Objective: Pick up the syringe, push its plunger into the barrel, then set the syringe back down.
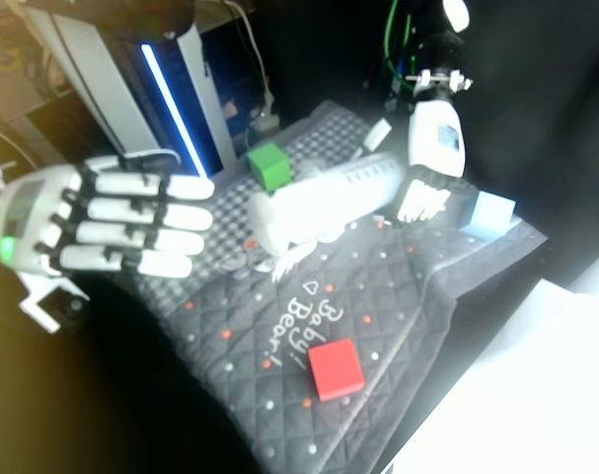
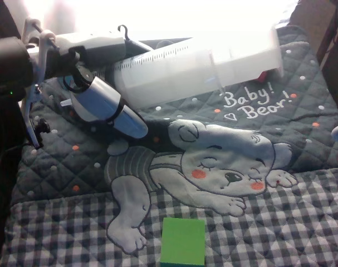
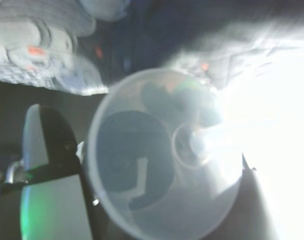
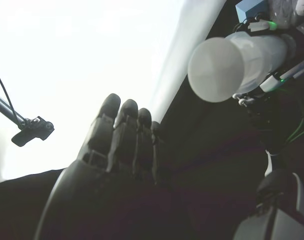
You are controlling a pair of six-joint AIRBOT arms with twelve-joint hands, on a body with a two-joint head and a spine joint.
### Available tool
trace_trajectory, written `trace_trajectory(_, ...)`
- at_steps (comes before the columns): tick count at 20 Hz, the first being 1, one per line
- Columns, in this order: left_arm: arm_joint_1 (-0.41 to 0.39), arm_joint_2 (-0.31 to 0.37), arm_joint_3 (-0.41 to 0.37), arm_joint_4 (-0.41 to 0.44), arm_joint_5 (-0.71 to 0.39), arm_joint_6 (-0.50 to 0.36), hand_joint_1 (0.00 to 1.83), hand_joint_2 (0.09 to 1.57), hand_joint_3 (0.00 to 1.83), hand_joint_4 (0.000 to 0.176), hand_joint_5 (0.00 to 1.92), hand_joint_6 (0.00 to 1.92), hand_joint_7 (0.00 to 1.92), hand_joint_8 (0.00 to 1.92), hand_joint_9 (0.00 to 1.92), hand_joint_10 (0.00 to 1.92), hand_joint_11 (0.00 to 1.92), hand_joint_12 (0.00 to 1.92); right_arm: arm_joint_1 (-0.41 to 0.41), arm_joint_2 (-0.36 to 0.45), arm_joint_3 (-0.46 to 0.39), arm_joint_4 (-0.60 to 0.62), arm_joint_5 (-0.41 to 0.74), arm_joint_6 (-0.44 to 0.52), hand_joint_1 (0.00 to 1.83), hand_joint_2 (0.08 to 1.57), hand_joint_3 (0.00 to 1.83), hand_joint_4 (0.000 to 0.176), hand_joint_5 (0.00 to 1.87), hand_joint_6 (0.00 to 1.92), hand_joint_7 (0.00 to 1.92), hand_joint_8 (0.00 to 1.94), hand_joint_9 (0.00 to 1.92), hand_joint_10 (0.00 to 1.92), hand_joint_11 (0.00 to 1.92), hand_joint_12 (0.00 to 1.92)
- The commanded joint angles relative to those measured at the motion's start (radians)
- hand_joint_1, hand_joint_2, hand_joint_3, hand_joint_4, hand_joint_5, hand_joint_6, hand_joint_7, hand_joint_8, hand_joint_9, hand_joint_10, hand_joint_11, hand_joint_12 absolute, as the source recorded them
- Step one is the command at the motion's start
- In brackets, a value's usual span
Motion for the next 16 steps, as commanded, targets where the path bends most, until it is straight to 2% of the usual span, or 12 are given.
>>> trace_trajectory(1,-0.018,0.005,-0.001,-0.052,-0.090,-0.014,1.49,1.17,0.01,0.082,1.15,1.92,1.35,1.92,1.39,1.92,1.38,1.92,0.014,0.002,0.001,0.023,0.122,0.005,0.44,0.76,0.01,0.000,0.12,0.00,0.19,0.01,0.20,0.01,0.03,0.36)
trace_trajectory(3,-0.022,0.010,-0.004,-0.086,-0.101,-0.014,1.53,1.15,0.00,0.076,1.15,1.92,1.34,1.92,1.40,1.92,1.43,1.92,0.014,0.002,0.002,0.024,0.122,0.005,0.44,0.78,0.01,0.000,0.12,0.00,0.20,0.01,0.20,0.00,0.04,0.36)
trace_trajectory(4,-0.025,0.011,-0.003,-0.095,-0.104,-0.014,1.53,1.15,0.00,0.013,1.19,1.92,1.37,1.92,1.45,1.92,1.48,1.92,0.014,0.002,0.002,0.024,0.122,0.005,0.41,0.78,0.01,0.000,0.12,0.00,0.20,0.01,0.20,0.00,0.03,0.36)
trace_trajectory(5,-0.030,0.013,-0.002,-0.095,-0.105,-0.014,1.55,1.15,0.00,0.000,1.21,1.92,1.39,1.92,1.47,1.92,1.51,1.92,0.014,0.002,0.002,0.024,0.122,0.005,0.39,0.78,0.01,0.000,0.12,0.00,0.19,0.00,0.20,0.00,0.02,0.35)
trace_trajectory(8,-0.039,0.014,-0.003,-0.091,-0.104,-0.014,1.53,1.15,0.00,0.000,1.24,1.92,1.40,1.92,1.48,1.92,1.51,1.92,0.014,0.000,0.003,0.024,0.122,0.005,0.46,0.77,0.00,0.000,0.13,0.00,0.18,0.00,0.19,0.00,0.02,0.35)
trace_trajectory(11,-0.045,0.013,-0.002,-0.089,-0.105,-0.014,1.54,1.14,0.00,0.000,1.22,1.92,1.38,1.92,1.46,1.92,1.50,1.92,0.020,-0.006,0.004,0.024,0.122,0.005,0.46,0.80,0.01,0.000,0.14,0.01,0.18,0.00,0.18,0.00,0.00,0.35)
trace_trajectory(16,-0.060,0.014,-0.002,-0.078,-0.104,-0.014,1.56,1.13,0.00,0.000,1.23,1.92,1.38,1.92,1.47,1.92,1.51,1.92,0.039,-0.046,0.015,0.023,0.121,0.005,0.36,0.80,0.01,0.000,0.12,0.00,0.20,0.00,0.20,0.01,0.03,0.36)
